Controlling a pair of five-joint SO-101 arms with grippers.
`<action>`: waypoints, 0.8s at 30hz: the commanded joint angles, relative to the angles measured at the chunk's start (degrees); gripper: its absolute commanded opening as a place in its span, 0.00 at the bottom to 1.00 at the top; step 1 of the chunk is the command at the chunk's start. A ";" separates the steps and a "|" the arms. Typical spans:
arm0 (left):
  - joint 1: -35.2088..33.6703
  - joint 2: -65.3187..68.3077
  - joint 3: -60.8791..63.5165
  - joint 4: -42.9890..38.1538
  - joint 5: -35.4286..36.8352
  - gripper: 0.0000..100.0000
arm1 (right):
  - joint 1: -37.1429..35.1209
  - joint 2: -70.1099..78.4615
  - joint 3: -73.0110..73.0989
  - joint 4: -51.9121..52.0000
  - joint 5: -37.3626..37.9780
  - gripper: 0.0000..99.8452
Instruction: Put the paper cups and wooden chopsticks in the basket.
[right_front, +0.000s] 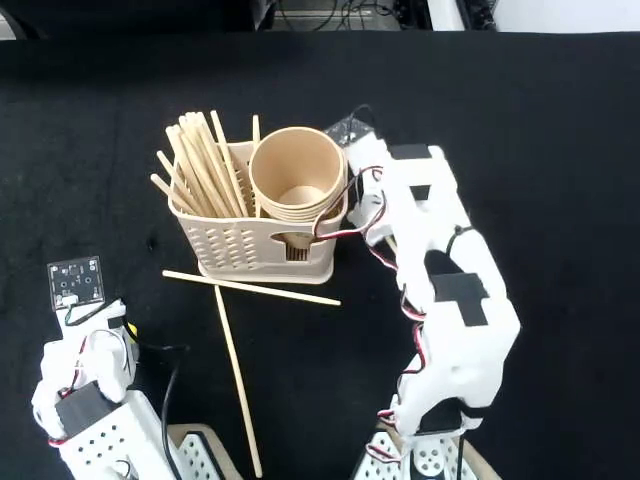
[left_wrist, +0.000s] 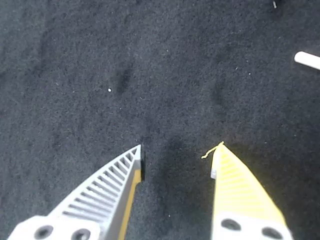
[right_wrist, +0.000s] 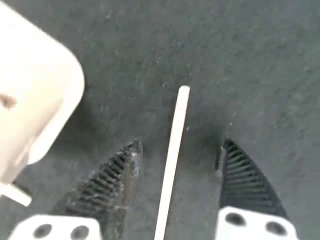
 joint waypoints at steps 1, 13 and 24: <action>-0.04 -0.44 -0.13 0.00 -0.62 0.23 | -0.70 1.19 -1.54 -1.49 -0.79 0.23; -0.04 -0.44 -0.13 0.00 -0.62 0.23 | 5.10 2.24 -3.91 -1.32 1.41 0.01; -0.04 -0.44 0.04 -0.09 -0.62 0.23 | 9.05 -17.98 -6.29 6.42 -1.49 0.01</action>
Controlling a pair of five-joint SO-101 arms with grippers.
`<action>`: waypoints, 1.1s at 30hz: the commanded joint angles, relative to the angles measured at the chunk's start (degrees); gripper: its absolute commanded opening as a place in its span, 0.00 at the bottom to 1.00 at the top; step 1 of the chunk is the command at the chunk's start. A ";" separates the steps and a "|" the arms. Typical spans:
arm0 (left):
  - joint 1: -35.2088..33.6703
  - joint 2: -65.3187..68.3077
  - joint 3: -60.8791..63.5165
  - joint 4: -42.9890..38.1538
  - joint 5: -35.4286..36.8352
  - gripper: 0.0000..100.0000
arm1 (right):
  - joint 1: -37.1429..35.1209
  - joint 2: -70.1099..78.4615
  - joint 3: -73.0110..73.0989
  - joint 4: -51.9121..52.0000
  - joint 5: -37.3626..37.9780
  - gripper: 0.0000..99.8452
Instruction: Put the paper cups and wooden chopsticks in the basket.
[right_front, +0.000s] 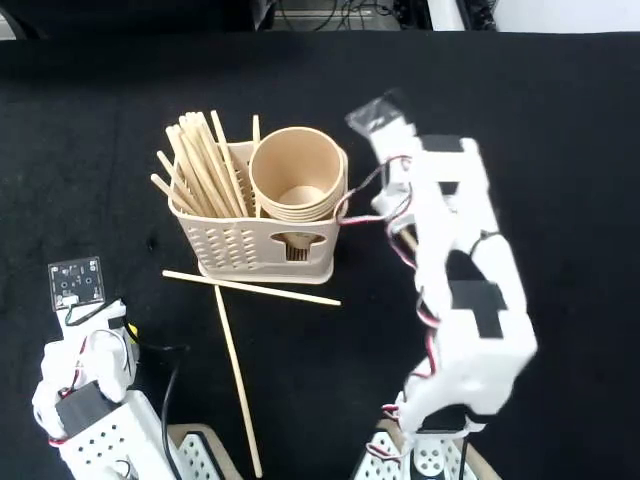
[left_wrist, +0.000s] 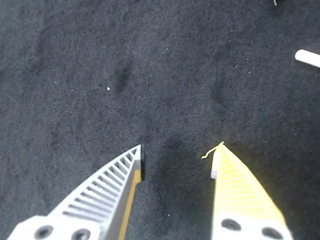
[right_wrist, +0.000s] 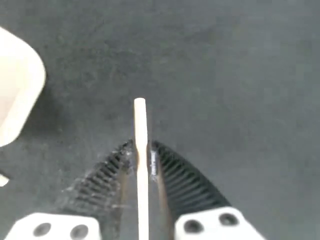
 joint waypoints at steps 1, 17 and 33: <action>-0.04 -0.44 -0.22 -0.09 -0.62 0.23 | 3.25 -11.74 -4.26 2.81 -4.31 0.01; -0.04 -0.44 -0.22 -0.09 -0.62 0.23 | -7.56 -58.77 -4.35 -3.43 -42.64 0.01; -0.04 -0.44 -0.22 0.00 -0.62 0.23 | -34.99 -66.33 5.85 -40.70 -45.45 0.01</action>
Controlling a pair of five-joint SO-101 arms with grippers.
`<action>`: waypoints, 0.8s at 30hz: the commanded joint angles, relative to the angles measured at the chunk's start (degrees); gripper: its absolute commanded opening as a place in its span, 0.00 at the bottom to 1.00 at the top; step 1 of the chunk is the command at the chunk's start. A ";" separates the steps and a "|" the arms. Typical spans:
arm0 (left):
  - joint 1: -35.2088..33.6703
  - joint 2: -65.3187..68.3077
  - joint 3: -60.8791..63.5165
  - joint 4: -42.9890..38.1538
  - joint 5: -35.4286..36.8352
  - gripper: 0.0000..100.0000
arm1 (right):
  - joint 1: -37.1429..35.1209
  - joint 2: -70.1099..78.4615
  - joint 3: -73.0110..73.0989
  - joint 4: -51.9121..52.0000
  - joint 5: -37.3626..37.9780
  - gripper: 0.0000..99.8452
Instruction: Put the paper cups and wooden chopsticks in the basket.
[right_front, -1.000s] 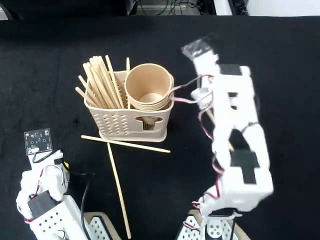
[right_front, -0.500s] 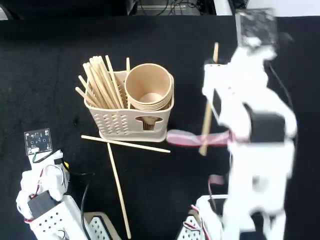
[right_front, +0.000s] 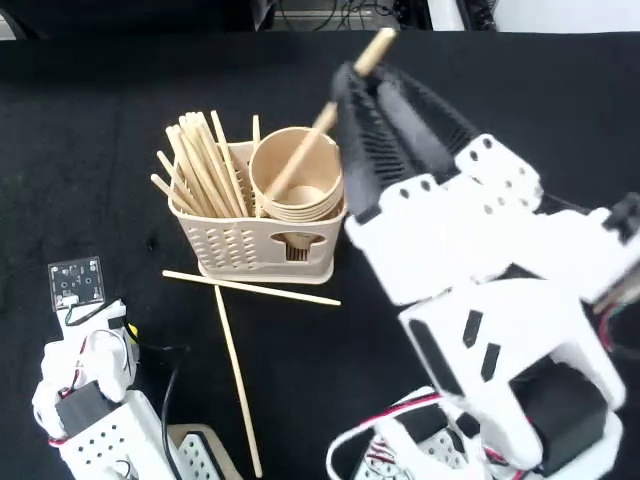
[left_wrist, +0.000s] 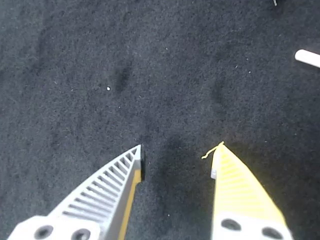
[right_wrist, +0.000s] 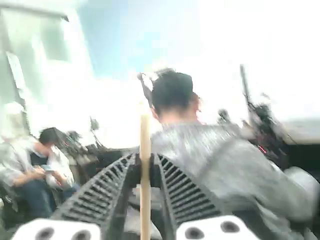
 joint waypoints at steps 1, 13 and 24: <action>-0.04 -0.44 -0.22 0.00 -0.62 0.23 | -2.55 2.86 8.04 -14.24 0.53 0.01; -0.04 -0.44 -0.22 -0.09 -0.62 0.23 | -2.55 8.92 30.73 -35.78 12.40 0.01; -0.04 -0.44 -0.31 0.00 -0.62 0.23 | -3.60 8.92 41.19 -30.59 20.22 0.06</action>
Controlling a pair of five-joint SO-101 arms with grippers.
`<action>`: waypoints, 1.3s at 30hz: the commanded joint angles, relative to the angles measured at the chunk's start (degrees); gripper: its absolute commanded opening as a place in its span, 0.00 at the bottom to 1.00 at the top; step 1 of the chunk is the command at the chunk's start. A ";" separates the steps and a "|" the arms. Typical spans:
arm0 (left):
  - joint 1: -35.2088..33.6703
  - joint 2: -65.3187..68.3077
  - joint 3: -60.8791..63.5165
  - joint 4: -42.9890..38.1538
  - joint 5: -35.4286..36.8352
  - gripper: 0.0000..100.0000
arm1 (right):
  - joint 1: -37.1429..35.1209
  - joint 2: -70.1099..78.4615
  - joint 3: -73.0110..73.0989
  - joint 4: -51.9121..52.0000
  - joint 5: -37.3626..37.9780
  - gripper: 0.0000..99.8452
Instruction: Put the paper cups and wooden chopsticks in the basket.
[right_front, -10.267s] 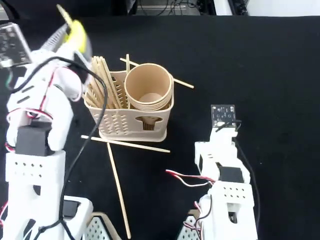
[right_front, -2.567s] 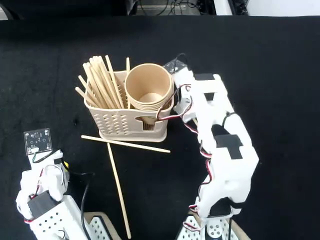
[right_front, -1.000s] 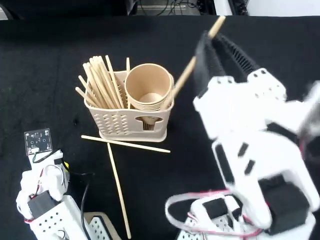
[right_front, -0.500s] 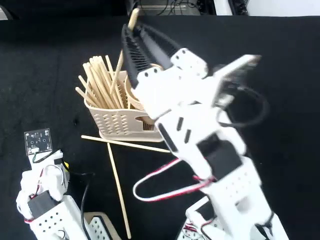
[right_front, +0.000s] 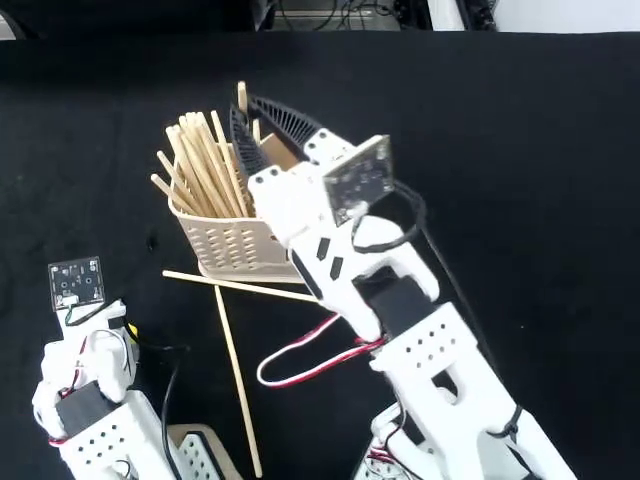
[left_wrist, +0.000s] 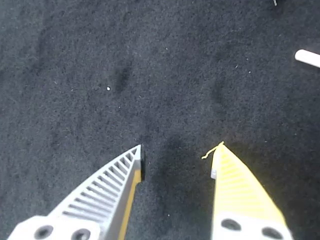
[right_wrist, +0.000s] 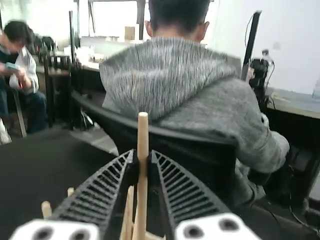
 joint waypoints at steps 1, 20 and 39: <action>-0.04 -0.44 -0.31 0.00 -0.62 0.23 | -2.02 0.31 0.22 4.13 1.58 0.10; -0.48 -0.44 -0.57 0.35 -0.62 0.23 | -0.88 -19.65 -13.32 41.67 1.58 0.06; 13.85 0.00 -14.02 1.14 14.33 0.24 | 50.46 -22.81 4.97 66.46 11.60 0.07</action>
